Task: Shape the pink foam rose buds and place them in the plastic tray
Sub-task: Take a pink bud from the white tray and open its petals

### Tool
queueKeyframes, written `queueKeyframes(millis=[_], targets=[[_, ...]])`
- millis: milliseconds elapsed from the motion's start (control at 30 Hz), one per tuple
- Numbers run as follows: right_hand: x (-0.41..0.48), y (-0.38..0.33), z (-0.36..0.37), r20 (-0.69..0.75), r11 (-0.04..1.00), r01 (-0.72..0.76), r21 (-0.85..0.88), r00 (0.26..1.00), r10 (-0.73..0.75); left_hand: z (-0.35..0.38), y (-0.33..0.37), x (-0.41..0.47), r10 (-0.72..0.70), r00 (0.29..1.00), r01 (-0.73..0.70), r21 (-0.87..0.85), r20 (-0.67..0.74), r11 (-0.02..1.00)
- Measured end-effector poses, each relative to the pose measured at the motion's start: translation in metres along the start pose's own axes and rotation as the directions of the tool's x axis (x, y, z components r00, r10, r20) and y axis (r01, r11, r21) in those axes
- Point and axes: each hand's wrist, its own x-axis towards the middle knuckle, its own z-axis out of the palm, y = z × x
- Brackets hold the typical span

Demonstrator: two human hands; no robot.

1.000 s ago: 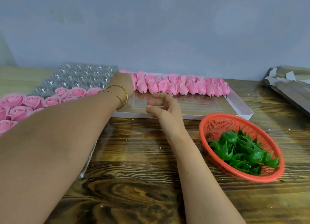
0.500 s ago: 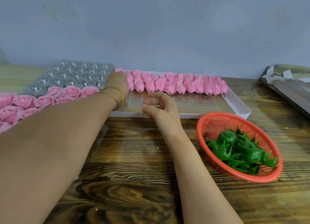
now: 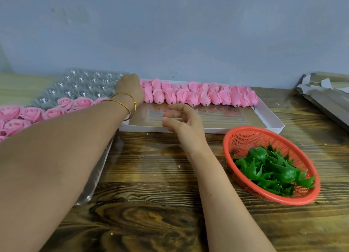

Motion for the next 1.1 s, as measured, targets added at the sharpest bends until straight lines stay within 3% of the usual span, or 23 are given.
queueKeyframes(millis=[167,333,633,867,1000,1100], targets=[[-0.001,0.000,0.000,-0.004,1.000,0.003,-0.027,1.000,-0.003,-0.022,-0.005,-0.001,-0.080,0.997,0.078,-0.099,-0.019,0.992],[-0.001,0.000,0.000,0.001,0.999,-0.006,-0.039,1.000,0.006,-0.038,-0.014,0.001,-0.221,0.975,0.205,-0.324,-0.015,0.924],[0.001,0.002,0.001,-0.012,0.999,0.004,0.050,1.000,-0.004,-0.072,0.034,-0.036,-0.268,0.963,0.164,-0.780,-0.005,0.604],[0.004,-0.001,0.000,-0.025,0.975,-0.041,0.217,0.999,0.048,-0.042,0.054,-0.087,-0.192,0.981,0.088,-0.777,-0.042,0.624],[0.005,0.002,0.001,-0.030,0.977,-0.034,0.208,0.999,0.042,-0.030,0.048,-0.113,-0.178,0.983,0.079,-0.783,-0.041,0.617],[0.004,0.003,0.005,-0.018,0.987,-0.014,0.162,1.000,0.017,-0.025,0.041,-0.127,-0.181,0.976,0.028,-0.754,-0.122,0.656]])
